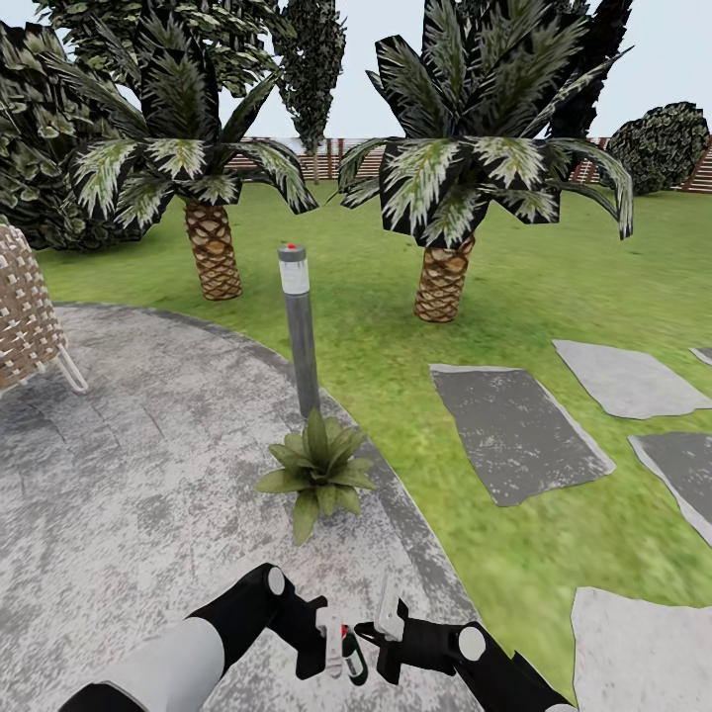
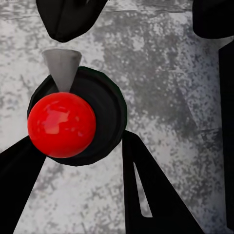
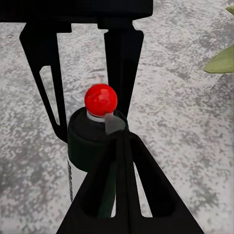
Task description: Pick up the pesticide atomizer in the garden and spray insectifuge to fully cover both potted plants in the garden.
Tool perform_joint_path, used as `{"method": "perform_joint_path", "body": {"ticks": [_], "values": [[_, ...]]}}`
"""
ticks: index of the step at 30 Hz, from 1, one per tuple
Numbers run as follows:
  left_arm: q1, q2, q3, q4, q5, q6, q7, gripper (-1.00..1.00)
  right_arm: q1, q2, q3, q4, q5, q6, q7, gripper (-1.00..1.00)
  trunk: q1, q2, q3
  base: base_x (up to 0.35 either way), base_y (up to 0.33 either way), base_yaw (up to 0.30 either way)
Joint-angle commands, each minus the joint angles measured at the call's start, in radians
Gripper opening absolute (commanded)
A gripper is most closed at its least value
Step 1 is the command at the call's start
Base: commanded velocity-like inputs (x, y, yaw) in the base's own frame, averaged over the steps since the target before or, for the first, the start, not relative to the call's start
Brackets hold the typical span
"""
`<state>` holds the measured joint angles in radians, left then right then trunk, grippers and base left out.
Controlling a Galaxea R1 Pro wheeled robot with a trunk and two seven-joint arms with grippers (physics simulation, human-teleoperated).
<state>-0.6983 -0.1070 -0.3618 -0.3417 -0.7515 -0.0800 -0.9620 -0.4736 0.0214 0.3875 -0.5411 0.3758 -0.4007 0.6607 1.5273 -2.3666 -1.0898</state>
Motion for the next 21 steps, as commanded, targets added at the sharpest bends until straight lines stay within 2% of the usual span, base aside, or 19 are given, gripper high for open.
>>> {"method": "perform_joint_path", "body": {"ticks": [1, 12, 21], "values": [[-0.001, 0.0, 0.001, -0.001, -0.009, -0.009, -0.001, -1.0, 0.0, 0.0, -0.001, 0.0, 0.009, -0.006, -0.001, -1.0, 0.0, 0.0, -0.001, 0.0, 0.0, 0.0], [-0.001, -0.015, 0.001, -0.002, -0.009, -0.009, -0.001, -1.0, 0.0, 0.0, -0.001, 0.0, 0.009, -0.006, -0.001, -1.0, 0.0, 0.0, -0.001, 0.0, 0.0, 0.0], [-0.001, -0.009, -0.002, -0.001, -0.011, -0.008, -0.001, -1.0, 0.0, 0.0, -0.001, 0.0, 0.009, -0.006, -0.001, -1.0, 0.0, 0.0, -0.001, 0.0, 0.0, 0.0]]}}
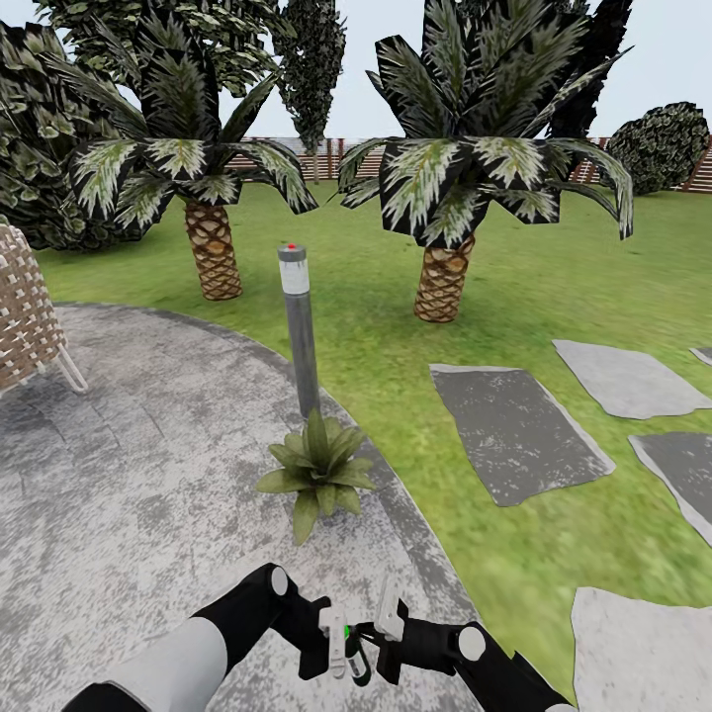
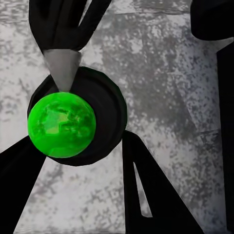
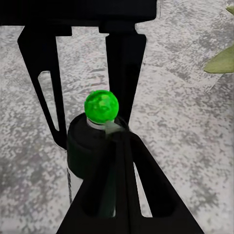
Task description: Pick up the pesticide atomizer in the garden and spray insectifuge to fully cover both potted plants in the garden.
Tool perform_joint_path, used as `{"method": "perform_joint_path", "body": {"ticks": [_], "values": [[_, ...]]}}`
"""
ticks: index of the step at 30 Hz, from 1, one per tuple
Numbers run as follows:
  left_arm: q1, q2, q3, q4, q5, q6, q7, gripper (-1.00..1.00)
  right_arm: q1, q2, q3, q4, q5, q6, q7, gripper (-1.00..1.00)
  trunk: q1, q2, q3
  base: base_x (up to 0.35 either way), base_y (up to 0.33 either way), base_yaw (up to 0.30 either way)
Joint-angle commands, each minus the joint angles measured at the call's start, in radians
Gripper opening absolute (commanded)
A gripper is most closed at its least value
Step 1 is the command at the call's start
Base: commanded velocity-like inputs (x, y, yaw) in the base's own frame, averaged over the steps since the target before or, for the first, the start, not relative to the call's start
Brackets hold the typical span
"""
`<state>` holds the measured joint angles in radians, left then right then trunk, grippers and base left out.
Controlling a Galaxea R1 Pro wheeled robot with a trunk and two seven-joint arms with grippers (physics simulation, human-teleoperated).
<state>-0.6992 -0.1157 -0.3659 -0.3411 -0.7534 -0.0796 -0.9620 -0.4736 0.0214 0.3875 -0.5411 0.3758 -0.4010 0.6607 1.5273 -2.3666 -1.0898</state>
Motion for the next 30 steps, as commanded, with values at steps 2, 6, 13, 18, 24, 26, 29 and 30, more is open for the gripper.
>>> {"method": "perform_joint_path", "body": {"ticks": [2, 6, 13, 18, 24, 26, 29, 30], "values": [[0.001, 0.009, 0.003, 0.0, -0.01, -0.008, -0.001, -1.0, 0.0, 0.0, -0.001, 0.0, 0.009, -0.006, -0.001, -1.0, 0.0, 0.0, -0.001, 0.0, 0.0, 0.0], [0.006, 0.087, 0.002, 0.001, -0.01, -0.008, -0.001, -1.0, 0.0, 0.0, -0.001, 0.001, 0.009, -0.006, -0.001, -1.0, 0.0, 0.0, -0.001, 0.0, 0.0, 0.0], [0.006, 0.25, 0.01, 0.005, -0.002, -0.012, -0.001, -1.0, 0.0, -0.007, -0.001, 0.008, 0.012, -0.006, -0.001, -1.0, 0.0, 0.0, -0.001, 0.0, 0.0, 0.0], [0.006, 0.323, 0.016, 0.007, 0.002, -0.013, -0.001, -1.0, 0.0, -0.018, -0.002, 0.013, 0.011, -0.007, -0.001, 1.0, 0.0, 0.0, -0.001, 0.0, 0.0, 0.0], [0.006, 0.343, 0.018, 0.004, 0.003, -0.012, 0.0, -1.0, 0.0, -0.049, -0.008, 0.016, 0.011, -0.006, -0.008, 1.0, 0.0, 0.0, -0.001, 0.0, 0.0, 0.0], [0.006, 0.34, 0.037, 0.004, 0.016, -0.009, 0.03, -1.0, 0.0, -0.078, -0.009, 0.03, 0.01, -0.006, -0.045, 1.0, 0.0, 0.0, -0.001, 0.0, 0.0, 0.0], [0.006, 0.332, 0.115, 0.012, 0.051, 0.0, 0.132, -1.0, 0.001, -0.122, -0.008, 0.155, 0.006, -0.009, -0.218, 1.0, 0.0, 0.0, -0.001, 0.0, 0.0, 0.0], [0.006, 0.331, 0.15, 0.014, 0.062, 0.004, 0.16, -1.0, 0.001, -0.128, -0.008, 0.226, 0.005, -0.009, -0.318, 1.0, 0.0, 0.0, -0.001, 0.0, 0.0, 0.0]]}}
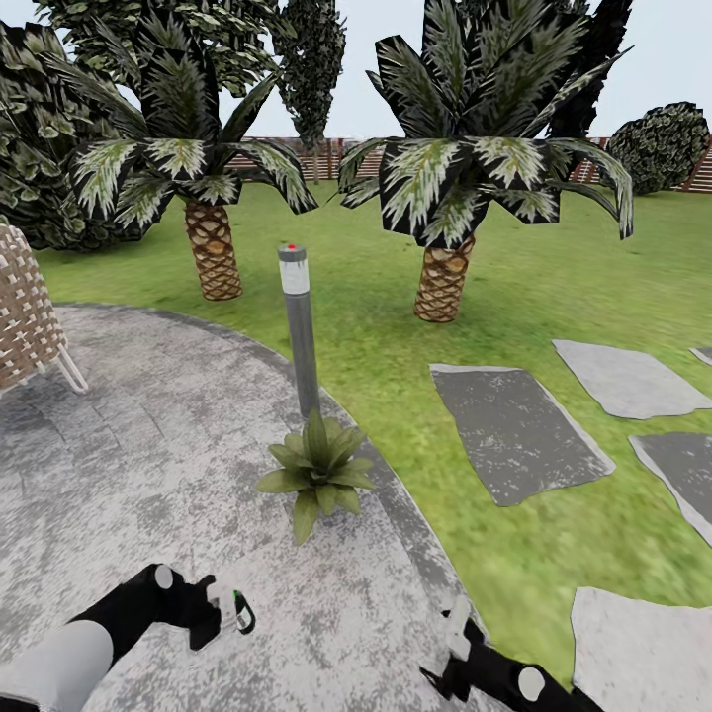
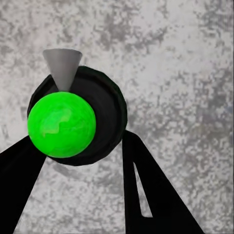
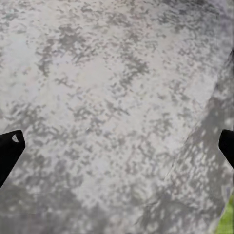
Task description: Pick up the pesticide atomizer in the garden and spray insectifuge to fully cover both potted plants in the garden.
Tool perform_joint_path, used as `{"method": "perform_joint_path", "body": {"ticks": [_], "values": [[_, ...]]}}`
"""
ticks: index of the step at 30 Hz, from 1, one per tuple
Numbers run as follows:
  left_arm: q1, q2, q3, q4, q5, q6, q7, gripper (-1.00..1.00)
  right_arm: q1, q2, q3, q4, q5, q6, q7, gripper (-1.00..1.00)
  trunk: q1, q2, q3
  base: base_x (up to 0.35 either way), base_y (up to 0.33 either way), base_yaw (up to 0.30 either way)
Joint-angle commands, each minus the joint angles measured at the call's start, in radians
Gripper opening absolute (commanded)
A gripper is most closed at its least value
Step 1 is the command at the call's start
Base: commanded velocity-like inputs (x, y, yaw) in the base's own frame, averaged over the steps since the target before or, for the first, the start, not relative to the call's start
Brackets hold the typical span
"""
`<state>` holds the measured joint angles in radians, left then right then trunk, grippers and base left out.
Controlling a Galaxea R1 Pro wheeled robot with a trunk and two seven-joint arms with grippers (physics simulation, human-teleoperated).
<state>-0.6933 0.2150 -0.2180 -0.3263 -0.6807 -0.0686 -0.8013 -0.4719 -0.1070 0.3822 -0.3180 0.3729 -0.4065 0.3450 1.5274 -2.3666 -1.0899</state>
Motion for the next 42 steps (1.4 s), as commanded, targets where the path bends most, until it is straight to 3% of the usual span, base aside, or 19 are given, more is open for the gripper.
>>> {"method": "perform_joint_path", "body": {"ticks": [1, 4, 5, 6, 8, 11, 12, 14, 19, 26, 29, 31, 32, 34, 37, 42], "values": [[0.0, -0.001, 0.042, 0.0, 0.002, -0.001, 0.016, -1.0, -0.001, -0.003, -0.003, 0.071, 0.005, -0.004, -0.12, 1.0, 0.0, 0.0, -0.001, 0.0, 0.0, 0.0], [-0.001, -0.002, 0.188, 0.0, 0.039, 0.067, 0.034, -1.0, 0.0, 0.004, -0.002, 0.226, -0.035, -0.005, -0.44, 1.0, 0.0, 0.0, -0.001, 0.0, 0.0, 0.0], [-0.001, -0.001, 0.224, -0.003, 0.044, 0.098, 0.035, -1.0, 0.001, 0.005, -0.002, 0.249, -0.064, -0.005, -0.499, 1.0, 0.0, 0.0, -0.001, 0.0, 0.0, 0.0], [-0.003, -0.001, 0.27, -0.006, 0.05, 0.146, 0.036, -1.0, 0.003, 0.007, -0.004, 0.268, -0.128, -0.005, -0.557, 1.0, 0.0, 0.0, -0.001, 0.0, 0.0, 0.0], [-0.01, -0.001, 0.319, -0.012, 0.053, 0.23, 0.037, -1.0, 0.004, 0.007, -0.016, 0.283, -0.325, -0.005, -0.603, 1.0, 0.0, 0.0, -0.001, 0.0, 0.0, 0.0], [-0.018, -0.001, 0.334, -0.014, 0.055, 0.333, 0.034, -1.0, 0.005, 0.0, -0.022, 0.29, -0.569, -0.004, -0.617, 1.0, 0.0, 0.0, -0.001, 0.0, 0.0, 0.0], [-0.028, -0.001, 0.336, -0.015, 0.056, 0.377, 0.033, -1.0, 0.007, -0.003, -0.023, 0.291, -0.625, -0.005, -0.618, 1.0, 0.0, 0.0, -0.001, 0.0, 0.0, 0.0], [-0.044, -0.003, 0.338, -0.016, 0.057, 0.447, 0.032, -1.0, 0.012, -0.005, -0.023, 0.292, -0.674, -0.004, -0.619, 1.0, 0.0, 0.0, -0.001, 0.0, 0.0, 0.0], [-0.09, -0.009, 0.339, -0.074, 0.059, 0.607, 0.029, -1.0, 0.015, -0.006, -0.023, 0.292, -0.696, -0.005, -0.612, 1.0, 0.0, 0.0, -0.001, 0.0, 0.0, 0.0], [-0.093, -0.016, 0.326, -0.105, 0.054, 0.722, 0.021, -1.0, 0.016, -0.001, -0.022, 0.289, -0.701, -0.005, -0.619, 1.0, 0.0, 0.0, -0.001, 0.0, 0.0, 0.0], [-0.11, -0.013, 0.312, -0.107, 0.045, 0.816, -0.084, -1.0, 0.015, 0.0, -0.022, 0.289, -0.702, -0.006, -0.62, 1.0, 0.0, 0.0, -0.001, 0.0, 0.0, 0.0], [-0.131, -0.005, 0.268, -0.108, 0.018, 0.836, -0.184, -1.0, 0.015, 0.0, -0.022, 0.289, -0.703, -0.006, -0.62, 1.0, 0.0, 0.0, -0.001, 0.0, 0.0, 0.0], [-0.147, -0.002, 0.225, -0.108, -0.011, 0.843, -0.251, -1.0, 0.015, 0.0, -0.022, 0.289, -0.703, -0.006, -0.62, 1.0, 0.0, 0.0, -0.001, 0.0, 0.0, 0.0], [-0.158, -0.007, 0.182, -0.115, -0.046, 0.846, -0.303, -1.0, 0.016, -0.001, -0.023, 0.289, -0.703, -0.006, -0.62, 1.0, 0.0, 0.0, -0.001, 0.0, 0.0, 0.0], [-0.162, -0.015, 0.157, -0.151, -0.087, 0.853, -0.327, -1.0, 0.016, -0.004, -0.023, 0.29, -0.702, -0.006, -0.619, 1.0, 0.0, 0.0, -0.001, 0.032, 0.0, 0.0], [-0.163, -0.018, 0.152, -0.181, -0.095, 0.936, -0.332, -1.0, 0.015, -0.005, -0.022, 0.29, -0.7, -0.006, -0.618, 1.0, 0.0, 0.0, -0.001, 0.274, 0.0, 0.0]]}}
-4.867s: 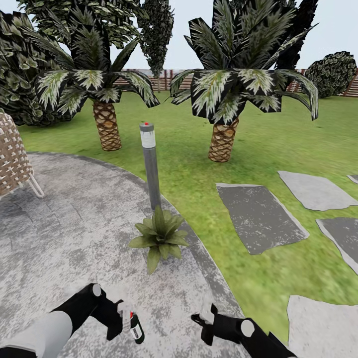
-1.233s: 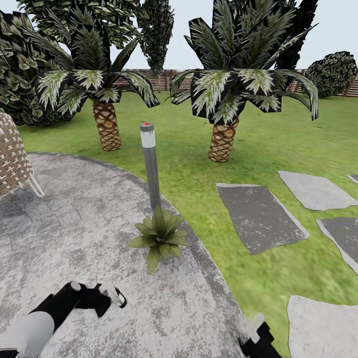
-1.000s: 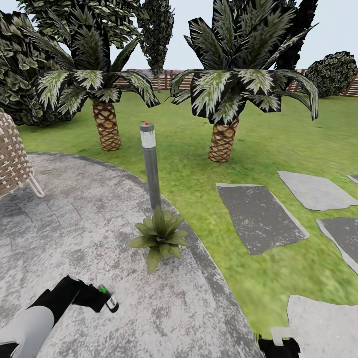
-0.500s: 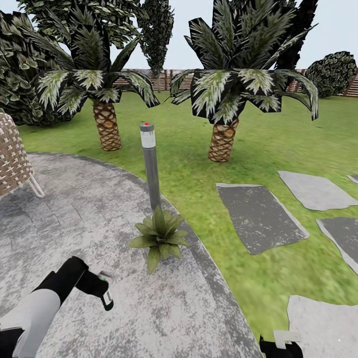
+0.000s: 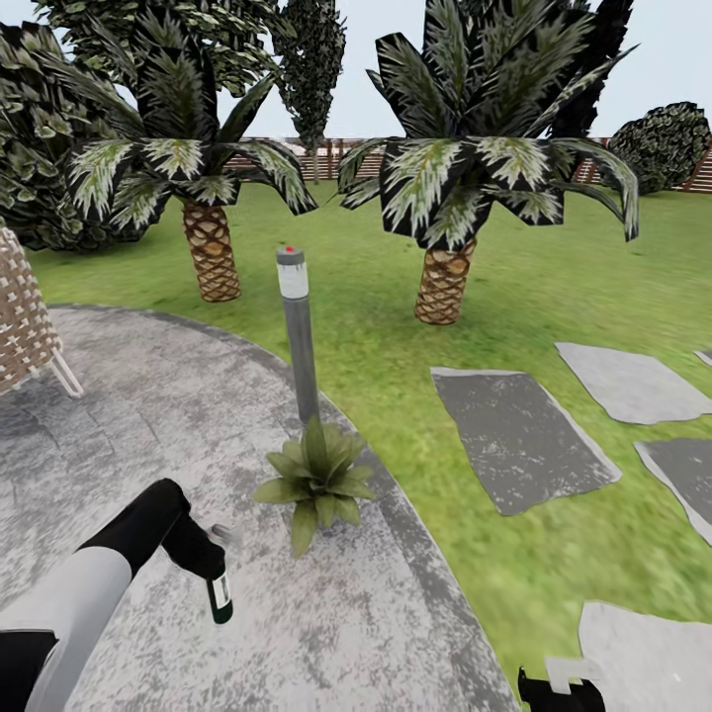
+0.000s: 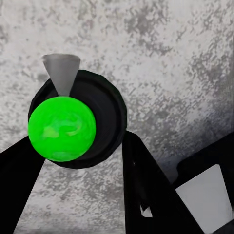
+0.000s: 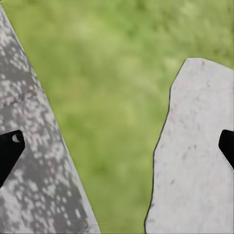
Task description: Pick up the pesticide atomizer in the garden and spray insectifuge to fully cover both potted plants in the garden.
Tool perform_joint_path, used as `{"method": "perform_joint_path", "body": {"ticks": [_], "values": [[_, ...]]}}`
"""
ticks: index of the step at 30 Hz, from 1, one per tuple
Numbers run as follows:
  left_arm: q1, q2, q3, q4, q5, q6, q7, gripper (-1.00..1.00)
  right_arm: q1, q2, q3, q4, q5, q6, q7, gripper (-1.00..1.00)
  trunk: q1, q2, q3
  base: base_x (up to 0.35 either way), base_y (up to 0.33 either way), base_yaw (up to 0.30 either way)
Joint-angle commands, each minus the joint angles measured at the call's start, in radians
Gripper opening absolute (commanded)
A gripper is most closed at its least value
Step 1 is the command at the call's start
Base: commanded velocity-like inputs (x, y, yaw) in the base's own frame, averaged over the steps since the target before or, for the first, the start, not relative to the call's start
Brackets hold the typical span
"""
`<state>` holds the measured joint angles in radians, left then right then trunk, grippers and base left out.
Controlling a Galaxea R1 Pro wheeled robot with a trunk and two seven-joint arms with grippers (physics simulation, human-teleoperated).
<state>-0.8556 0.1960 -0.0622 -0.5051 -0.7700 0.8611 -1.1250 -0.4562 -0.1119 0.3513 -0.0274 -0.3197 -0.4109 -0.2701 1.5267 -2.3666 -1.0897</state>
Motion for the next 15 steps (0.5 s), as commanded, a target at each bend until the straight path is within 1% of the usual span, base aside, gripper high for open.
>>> {"method": "perform_joint_path", "body": {"ticks": [1, 4, 12, 15], "values": [[0.0, 0.0, -0.004, -0.003, -0.005, 0.013, -0.009, -1.0, 0.0, 0.0, 0.009, 0.0, -0.007, -0.002, -0.003, 1.0, 0.0, 0.0, -0.001, 0.331, 0.0, 0.0], [0.0, 0.0, -0.004, -0.004, -0.005, 0.017, -0.009, -1.0, 0.0, 0.0, 0.009, 0.0, -0.007, -0.002, -0.003, 1.0, 0.0, 0.0, -0.001, 0.33, -0.028, 0.0], [0.0, -0.003, -0.005, -0.004, -0.005, 0.019, -0.012, -1.0, 0.0, 0.0, 0.009, 0.0, -0.007, -0.002, -0.003, 1.0, 0.0, 0.0, -0.001, 0.29, -0.144, 0.0], [0.001, -0.003, -0.005, -0.003, -0.005, 0.018, -0.013, -1.0, 0.0, 0.0, 0.009, 0.0, -0.006, -0.002, -0.003, 1.0, 0.0, 0.0, -0.001, 0.329, -0.028, 0.0]]}}
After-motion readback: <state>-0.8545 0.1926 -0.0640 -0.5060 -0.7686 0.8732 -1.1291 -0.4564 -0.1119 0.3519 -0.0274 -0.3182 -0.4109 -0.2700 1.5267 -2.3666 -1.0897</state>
